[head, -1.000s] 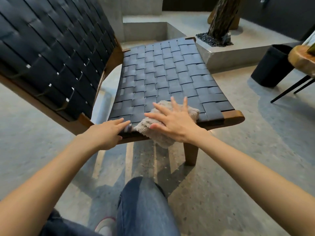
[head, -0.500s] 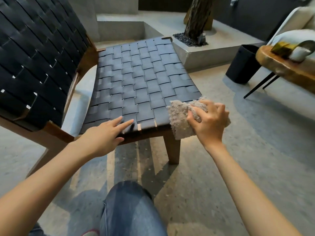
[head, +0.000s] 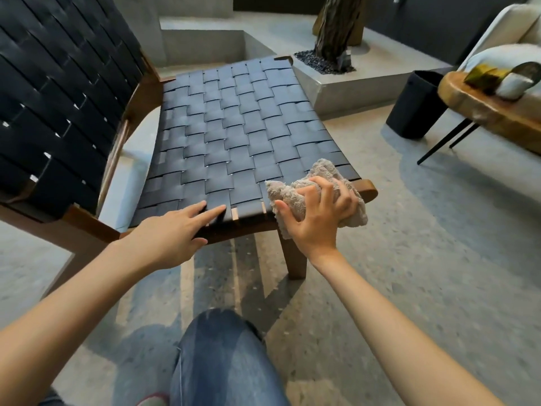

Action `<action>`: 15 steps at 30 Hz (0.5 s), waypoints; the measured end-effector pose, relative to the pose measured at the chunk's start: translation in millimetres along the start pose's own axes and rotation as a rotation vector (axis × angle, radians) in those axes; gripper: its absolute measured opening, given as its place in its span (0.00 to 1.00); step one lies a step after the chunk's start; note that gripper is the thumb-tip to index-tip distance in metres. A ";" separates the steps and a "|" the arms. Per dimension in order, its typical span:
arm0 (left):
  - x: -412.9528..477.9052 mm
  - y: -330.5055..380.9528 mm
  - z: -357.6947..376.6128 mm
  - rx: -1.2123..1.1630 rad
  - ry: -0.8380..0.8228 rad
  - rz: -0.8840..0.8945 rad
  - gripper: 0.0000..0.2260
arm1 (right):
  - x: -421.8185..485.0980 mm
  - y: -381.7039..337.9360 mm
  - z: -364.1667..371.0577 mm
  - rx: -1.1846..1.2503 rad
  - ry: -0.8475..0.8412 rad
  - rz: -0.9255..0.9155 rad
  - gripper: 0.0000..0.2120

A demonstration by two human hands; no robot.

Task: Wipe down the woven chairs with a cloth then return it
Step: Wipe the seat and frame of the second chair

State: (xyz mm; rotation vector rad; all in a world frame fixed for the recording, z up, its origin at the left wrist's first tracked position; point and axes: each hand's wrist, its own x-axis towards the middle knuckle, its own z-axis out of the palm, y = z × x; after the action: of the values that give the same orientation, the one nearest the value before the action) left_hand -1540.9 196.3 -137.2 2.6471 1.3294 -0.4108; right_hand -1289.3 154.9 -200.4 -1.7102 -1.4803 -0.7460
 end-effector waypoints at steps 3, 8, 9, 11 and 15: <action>-1.5 2.6 -1.8 0.010 -0.008 -0.017 0.29 | 11.4 31.2 -10.1 -0.120 -0.051 -0.133 0.19; -6.6 7.9 -4.0 0.011 -0.029 -0.025 0.29 | 22.5 55.2 -18.1 -0.050 0.094 0.263 0.13; -7.8 7.6 -4.4 0.011 -0.036 -0.029 0.29 | 22.1 51.1 -16.6 -0.017 0.111 0.321 0.12; -8.2 7.0 -5.5 0.004 -0.041 -0.035 0.29 | 18.2 40.2 -12.4 -0.002 0.140 0.346 0.10; -9.9 6.7 -6.0 -0.023 -0.051 -0.029 0.28 | -0.1 16.5 -4.0 0.075 0.050 0.148 0.08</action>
State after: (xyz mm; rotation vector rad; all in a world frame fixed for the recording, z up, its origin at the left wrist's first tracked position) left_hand -1540.1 186.4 -128.4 2.5838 1.3501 -0.4602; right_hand -1272.9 150.5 -200.8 -1.7106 -1.3161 -0.6418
